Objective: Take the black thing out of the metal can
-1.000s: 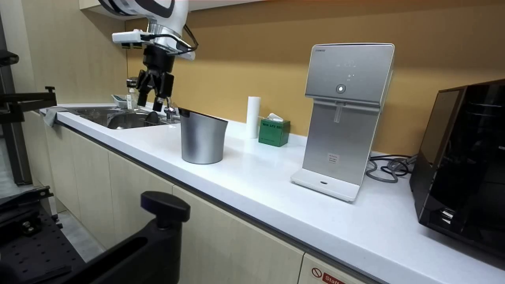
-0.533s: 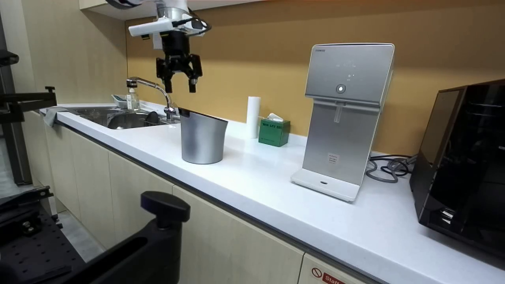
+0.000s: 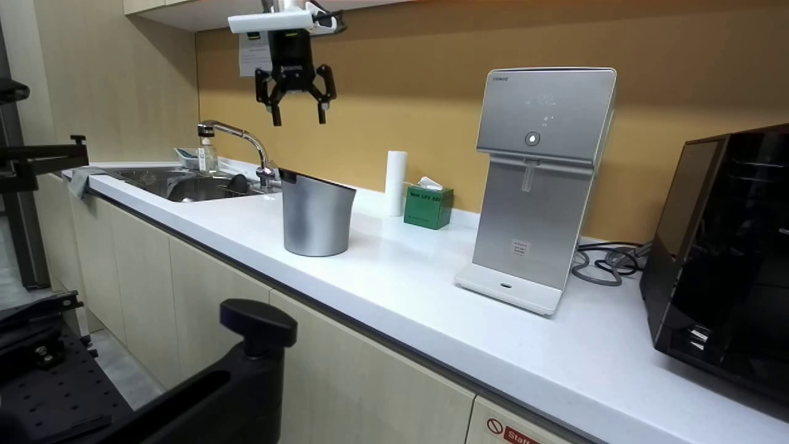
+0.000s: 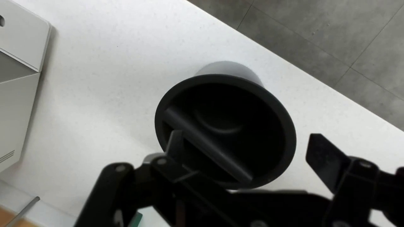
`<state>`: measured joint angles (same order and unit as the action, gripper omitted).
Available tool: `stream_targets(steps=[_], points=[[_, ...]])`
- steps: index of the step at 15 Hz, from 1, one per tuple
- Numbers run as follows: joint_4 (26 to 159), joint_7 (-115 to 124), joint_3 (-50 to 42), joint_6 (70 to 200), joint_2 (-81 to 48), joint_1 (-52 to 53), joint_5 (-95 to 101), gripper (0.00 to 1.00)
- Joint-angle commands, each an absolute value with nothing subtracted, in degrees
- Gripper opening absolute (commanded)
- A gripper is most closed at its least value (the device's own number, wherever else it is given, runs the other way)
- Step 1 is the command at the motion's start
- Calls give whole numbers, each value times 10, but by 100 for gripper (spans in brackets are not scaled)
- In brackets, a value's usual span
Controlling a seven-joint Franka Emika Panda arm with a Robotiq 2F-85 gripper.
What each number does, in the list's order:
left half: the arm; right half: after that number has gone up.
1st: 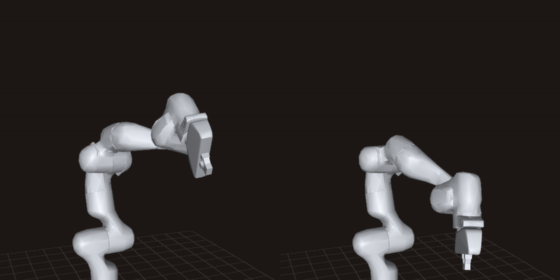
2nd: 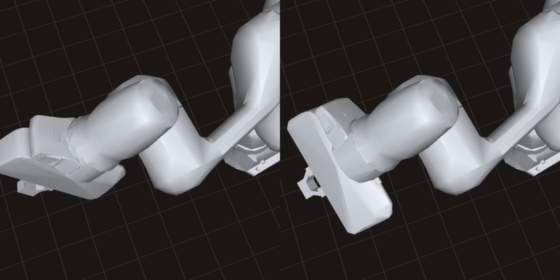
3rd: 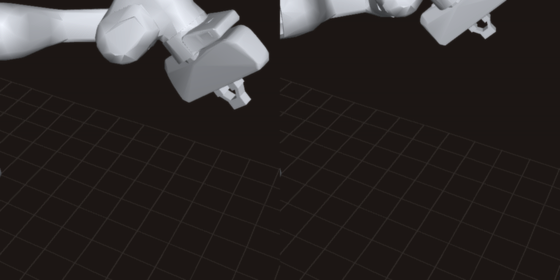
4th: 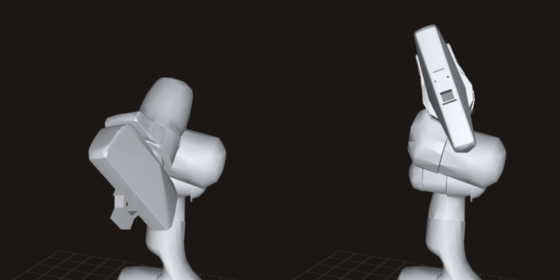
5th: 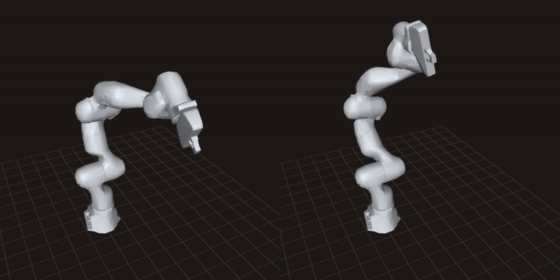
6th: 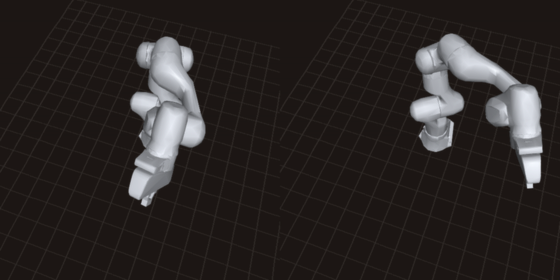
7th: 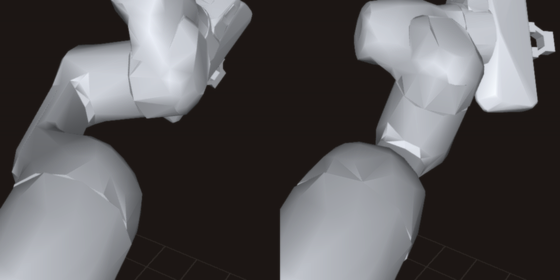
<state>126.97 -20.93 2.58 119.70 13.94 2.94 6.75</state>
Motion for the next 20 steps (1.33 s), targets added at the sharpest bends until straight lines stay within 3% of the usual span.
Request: stream_targets(steps=[1, 14, 20], points=[[1255, -256, 16, 1162, 127, 41, 67, 100], [1132, -719, 7, 1076, 1, 35, 53, 100], [1151, -720, 15, 1099, -5, 31, 62, 100]])
